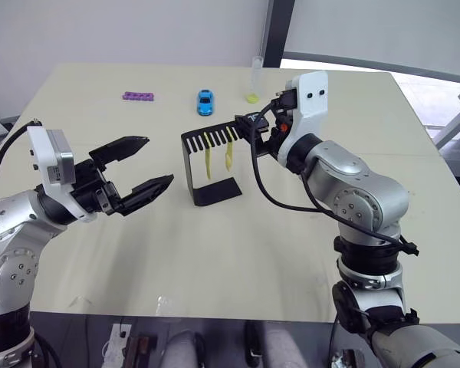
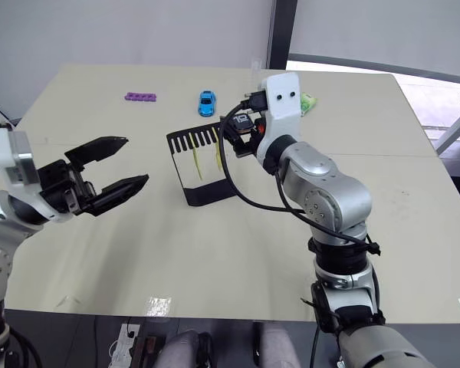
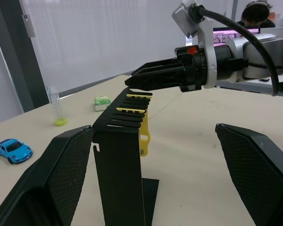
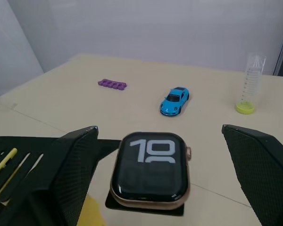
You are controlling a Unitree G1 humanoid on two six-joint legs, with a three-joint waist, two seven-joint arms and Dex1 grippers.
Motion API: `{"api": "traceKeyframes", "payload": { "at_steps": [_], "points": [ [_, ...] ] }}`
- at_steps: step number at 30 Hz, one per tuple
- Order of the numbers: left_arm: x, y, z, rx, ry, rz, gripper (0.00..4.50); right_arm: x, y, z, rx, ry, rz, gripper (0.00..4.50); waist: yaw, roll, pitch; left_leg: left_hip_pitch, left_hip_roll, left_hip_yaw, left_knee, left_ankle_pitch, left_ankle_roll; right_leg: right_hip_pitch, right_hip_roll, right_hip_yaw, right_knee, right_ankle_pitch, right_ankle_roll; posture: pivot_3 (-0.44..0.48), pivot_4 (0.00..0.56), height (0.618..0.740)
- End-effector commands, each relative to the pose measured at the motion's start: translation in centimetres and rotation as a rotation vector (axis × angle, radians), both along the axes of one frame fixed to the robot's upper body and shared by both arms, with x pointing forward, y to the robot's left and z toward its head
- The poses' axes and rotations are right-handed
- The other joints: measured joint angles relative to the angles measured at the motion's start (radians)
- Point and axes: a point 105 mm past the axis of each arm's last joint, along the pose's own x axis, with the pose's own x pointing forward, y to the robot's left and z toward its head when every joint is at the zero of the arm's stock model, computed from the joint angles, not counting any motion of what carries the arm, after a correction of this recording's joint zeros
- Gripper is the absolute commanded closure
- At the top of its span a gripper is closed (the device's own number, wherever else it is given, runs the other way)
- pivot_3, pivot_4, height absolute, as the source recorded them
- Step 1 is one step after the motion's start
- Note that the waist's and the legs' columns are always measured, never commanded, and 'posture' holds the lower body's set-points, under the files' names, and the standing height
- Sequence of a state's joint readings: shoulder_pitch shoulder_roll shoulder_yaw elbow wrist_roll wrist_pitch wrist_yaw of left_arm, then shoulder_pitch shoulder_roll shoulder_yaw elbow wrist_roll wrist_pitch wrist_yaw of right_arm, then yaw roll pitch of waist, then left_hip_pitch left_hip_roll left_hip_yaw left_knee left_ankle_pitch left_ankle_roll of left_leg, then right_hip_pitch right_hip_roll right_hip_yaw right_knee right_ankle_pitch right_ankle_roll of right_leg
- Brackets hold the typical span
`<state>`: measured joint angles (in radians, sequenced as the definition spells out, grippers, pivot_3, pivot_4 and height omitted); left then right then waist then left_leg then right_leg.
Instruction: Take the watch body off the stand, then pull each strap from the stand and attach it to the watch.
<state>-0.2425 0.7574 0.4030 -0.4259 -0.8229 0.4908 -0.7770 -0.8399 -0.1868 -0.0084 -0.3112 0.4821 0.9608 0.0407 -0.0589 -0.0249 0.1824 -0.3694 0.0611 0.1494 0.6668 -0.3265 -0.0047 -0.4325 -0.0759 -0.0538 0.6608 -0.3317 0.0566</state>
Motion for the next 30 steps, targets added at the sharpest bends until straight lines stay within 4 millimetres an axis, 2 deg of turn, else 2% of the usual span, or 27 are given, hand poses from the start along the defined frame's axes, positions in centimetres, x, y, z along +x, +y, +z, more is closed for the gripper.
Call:
{"api": "traceKeyframes", "payload": {
  "at_steps": [1,4,5,7,11,18,24,27,30],
  "points": [
    [-0.5,0.1,0.6,0.020,-0.039,0.002,0.03,-0.6,0.1,1.7,0.017,-0.069,0.018,0.00,0.000,0.000,0.000,0.000,0.000,0.000,0.000,0.000,0.000,0.000,0.000,0.000,0.000,0.000,0.000,0.000,0.150,0.740],
    [-0.6,0.1,0.5,0.021,-0.040,0.005,0.03,-0.6,0.0,1.7,0.016,-0.069,0.020,0.00,0.000,0.000,0.000,0.000,0.000,0.000,0.000,0.000,0.000,0.000,0.000,0.000,0.000,0.000,0.000,0.000,0.150,0.740],
    [-0.6,0.1,0.5,0.021,-0.040,0.005,0.01,-0.6,0.0,1.7,0.016,-0.069,0.021,0.27,0.000,0.000,0.000,0.000,0.000,0.000,0.000,0.000,0.000,0.000,0.000,0.000,0.000,0.000,0.000,0.000,0.150,0.740],
    [-0.7,0.1,0.5,0.021,-0.040,0.006,0.00,-0.7,0.1,1.7,0.016,-0.070,0.025,0.90,0.000,0.000,0.000,0.000,0.000,0.000,0.000,0.000,0.000,0.000,0.000,0.000,0.000,0.000,0.000,0.000,0.150,0.740],
    [-0.8,0.1,0.5,0.023,-0.039,0.007,0.00,-0.8,0.3,1.8,0.018,-0.071,0.039,2.87,0.000,0.000,0.000,0.000,0.000,0.000,0.000,0.000,0.000,0.000,0.000,0.000,0.000,0.000,0.000,0.000,0.150,0.740],
    [-0.7,0.3,0.4,0.023,-0.037,0.015,0.00,-0.9,0.7,2.1,0.037,-0.079,0.062,2.93,-0.001,0.000,0.000,0.000,0.000,0.000,0.000,0.000,0.000,0.000,0.000,0.000,0.000,0.000,0.000,0.000,0.150,0.740],
    [-0.5,0.4,0.5,0.025,-0.041,0.021,0.00,-1.3,0.3,3.5,0.073,-0.140,0.079,2.93,0.000,0.000,0.000,0.000,0.000,0.000,0.000,0.000,0.000,0.000,0.000,0.000,-0.001,0.000,0.000,0.000,0.150,0.740],
    [-0.3,0.4,0.5,0.026,-0.045,0.018,0.00,-1.7,-1.7,4.7,0.102,-0.194,0.055,2.93,0.002,0.000,0.000,-0.001,0.000,0.000,-0.001,0.000,0.000,0.000,0.000,0.000,-0.001,0.000,0.000,0.000,0.150,0.740],
    [-0.1,0.2,0.3,0.028,-0.044,0.005,0.00,-1.7,-4.0,4.7,0.107,-0.212,0.002,2.93,0.003,0.000,0.000,-0.001,0.000,0.000,-0.001,0.000,0.000,0.000,0.000,0.000,-0.002,0.000,0.000,0.000,0.150,0.740]
  ]
}}
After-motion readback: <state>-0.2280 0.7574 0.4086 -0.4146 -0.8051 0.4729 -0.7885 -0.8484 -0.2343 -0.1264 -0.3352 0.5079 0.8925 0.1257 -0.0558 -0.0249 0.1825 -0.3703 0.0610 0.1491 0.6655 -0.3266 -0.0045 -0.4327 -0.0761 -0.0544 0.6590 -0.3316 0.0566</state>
